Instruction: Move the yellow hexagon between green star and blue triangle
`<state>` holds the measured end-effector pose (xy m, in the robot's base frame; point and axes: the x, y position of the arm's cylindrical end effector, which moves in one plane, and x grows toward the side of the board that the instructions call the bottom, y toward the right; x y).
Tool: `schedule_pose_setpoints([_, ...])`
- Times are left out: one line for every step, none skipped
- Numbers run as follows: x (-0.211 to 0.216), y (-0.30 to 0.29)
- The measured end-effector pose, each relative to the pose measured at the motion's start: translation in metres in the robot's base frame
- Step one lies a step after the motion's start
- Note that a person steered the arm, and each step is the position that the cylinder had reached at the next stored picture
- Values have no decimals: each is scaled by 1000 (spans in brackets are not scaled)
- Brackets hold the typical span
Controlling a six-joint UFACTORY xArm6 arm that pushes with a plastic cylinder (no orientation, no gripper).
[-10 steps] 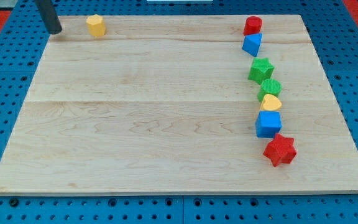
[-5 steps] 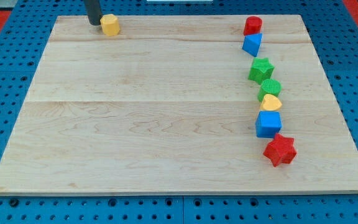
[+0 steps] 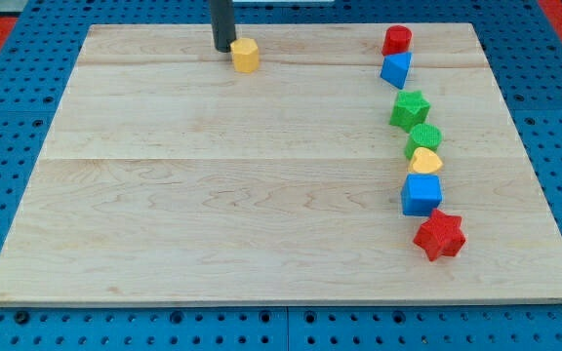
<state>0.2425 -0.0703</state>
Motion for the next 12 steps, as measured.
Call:
schedule_pose_setpoints([13,15])
schedule_pose_setpoints([24,26])
schedule_pose_setpoints([37,37])
schedule_pose_setpoints([52,51])
schedule_pose_setpoints([65,71])
schedule_pose_setpoints([76,91])
schedule_pose_setpoints([87,109])
schedule_pose_setpoints([95,116])
schedule_pose_setpoints([95,124])
schedule_pose_setpoints([95,139])
schedule_pose_setpoints([86,155])
schedule_pose_setpoints([81,168])
